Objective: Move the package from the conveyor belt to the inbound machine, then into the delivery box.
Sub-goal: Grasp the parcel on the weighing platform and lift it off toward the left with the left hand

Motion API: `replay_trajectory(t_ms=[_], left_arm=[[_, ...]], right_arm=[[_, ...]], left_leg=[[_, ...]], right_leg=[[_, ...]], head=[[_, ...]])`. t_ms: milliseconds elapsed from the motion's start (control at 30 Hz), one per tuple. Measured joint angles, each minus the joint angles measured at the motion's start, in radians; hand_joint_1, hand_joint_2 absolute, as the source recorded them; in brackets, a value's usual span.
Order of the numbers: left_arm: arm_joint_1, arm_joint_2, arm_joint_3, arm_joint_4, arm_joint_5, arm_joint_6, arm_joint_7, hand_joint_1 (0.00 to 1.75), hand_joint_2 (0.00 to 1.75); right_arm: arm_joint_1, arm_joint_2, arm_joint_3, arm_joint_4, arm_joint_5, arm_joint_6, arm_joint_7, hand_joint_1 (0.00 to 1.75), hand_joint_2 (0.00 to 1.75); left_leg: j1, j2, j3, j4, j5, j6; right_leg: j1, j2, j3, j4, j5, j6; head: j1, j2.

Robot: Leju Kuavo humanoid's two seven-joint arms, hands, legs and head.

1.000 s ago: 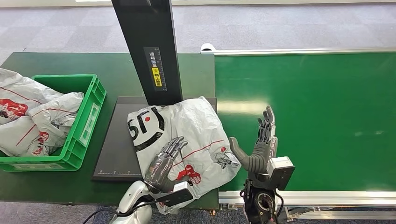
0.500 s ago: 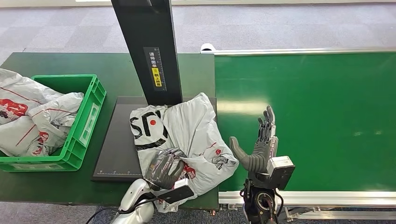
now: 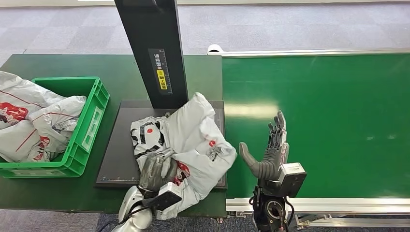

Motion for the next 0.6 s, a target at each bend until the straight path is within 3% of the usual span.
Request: replay_trajectory(t_ms=[167, 300, 433, 600], left_arm=[[0.073, 0.052, -0.076, -0.285, 0.013, 0.149, -0.005, 1.75, 1.75], [0.114, 0.086, -0.074, -0.461, -0.047, 0.219, -0.005, 1.75, 1.75], [0.121, 0.126, -0.019, -0.587, -0.007, 0.248, -0.005, 1.75, 1.75], [0.106, 0.176, 0.08, -0.628, 0.109, 0.252, -0.004, 1.75, 1.75]], right_arm=[[0.006, -0.001, -0.011, 0.0, -0.007, 0.003, 0.0, 0.0, 1.75], [0.012, -0.004, -0.016, -0.005, -0.009, 0.003, 0.0, 0.0, 1.75], [0.024, -0.007, -0.028, -0.011, -0.016, 0.001, 0.0, 0.0, 1.75], [0.04, -0.009, -0.038, -0.027, -0.016, -0.004, 0.0, 0.0, 1.75]], left_leg=[[0.0, 0.0, -0.001, 0.0, 0.0, 0.0], [0.0, 0.0, -0.001, 0.0, 0.0, 0.0], [0.0, 0.0, 0.0, 0.0, 0.0, 0.0], [0.0, 0.0, 0.0, 0.0, 0.0, 0.0]], right_leg=[[0.0, 0.0, 0.0, 0.0, 0.0, 0.0], [0.0, 0.0, 0.0, 0.0, 0.0, 0.0], [0.0, 0.0, 0.0, 0.0, 0.0, 0.0], [0.0, 0.0, 0.0, 0.0, 0.0, 0.0]], head=[[0.0, 0.0], [0.0, 0.0], [0.0, 0.0], [0.0, 0.0]])
